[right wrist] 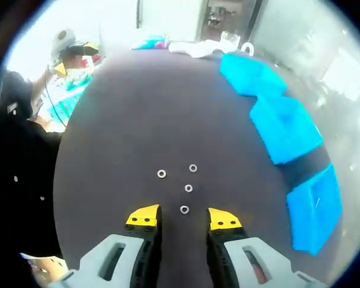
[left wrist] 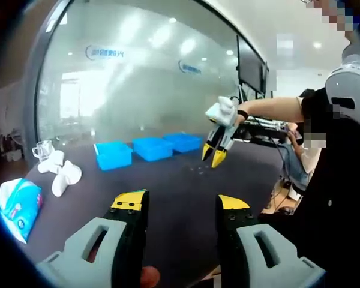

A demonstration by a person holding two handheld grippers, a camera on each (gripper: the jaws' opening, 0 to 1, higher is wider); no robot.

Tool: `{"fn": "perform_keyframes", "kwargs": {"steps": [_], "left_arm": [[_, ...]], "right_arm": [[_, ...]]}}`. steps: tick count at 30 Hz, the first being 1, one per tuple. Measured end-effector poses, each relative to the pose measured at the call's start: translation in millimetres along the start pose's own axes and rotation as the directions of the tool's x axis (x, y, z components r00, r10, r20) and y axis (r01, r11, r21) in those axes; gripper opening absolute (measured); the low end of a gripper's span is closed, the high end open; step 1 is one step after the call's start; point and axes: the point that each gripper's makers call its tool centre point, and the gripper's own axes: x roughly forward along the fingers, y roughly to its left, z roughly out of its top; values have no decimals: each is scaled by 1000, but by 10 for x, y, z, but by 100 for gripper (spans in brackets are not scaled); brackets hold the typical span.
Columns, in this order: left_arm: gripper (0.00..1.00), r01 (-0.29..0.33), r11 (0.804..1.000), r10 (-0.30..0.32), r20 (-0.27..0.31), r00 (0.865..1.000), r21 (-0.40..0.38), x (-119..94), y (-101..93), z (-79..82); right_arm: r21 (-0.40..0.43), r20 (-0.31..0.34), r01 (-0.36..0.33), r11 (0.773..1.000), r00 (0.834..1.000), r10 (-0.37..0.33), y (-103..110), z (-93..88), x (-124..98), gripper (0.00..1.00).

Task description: Sort the screws, nuts, and washers into the corresponding bins

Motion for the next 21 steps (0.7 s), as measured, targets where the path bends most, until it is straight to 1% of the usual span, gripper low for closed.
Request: {"fn": "perform_keyframes", "kwargs": {"steps": [3,7,11,14,18,21], "left_arm": [[43,-6,1000,6,3,1000,-4,-12,9,2],[43,-8,1000,8,2,1000,-9,-30,13,-5],[43,-11,1000,11,5,1000,-18,-43,23,0],[43,-10,1000,10,5,1000,-20,-40,21,-4],[43,-8,1000,8,8,1000,-24,-38,9,8],[43,-5,1000,6,10,1000,-28,-35,1,15]], "right_arm": [[10,-11,-7,1000,1000,7,-22,-26,41,23],[21,-31,-26,999,999,26,-22,-65,66,17],[39,-19,-40,998,999,40,-13,-38,80,14],[42,-27,-52,998,998,53,13,-41,106,11],[66,-31,-69,995,997,71,25,-50,104,9],[80,-29,-79,994,996,82,-24,-63,108,8]]}}
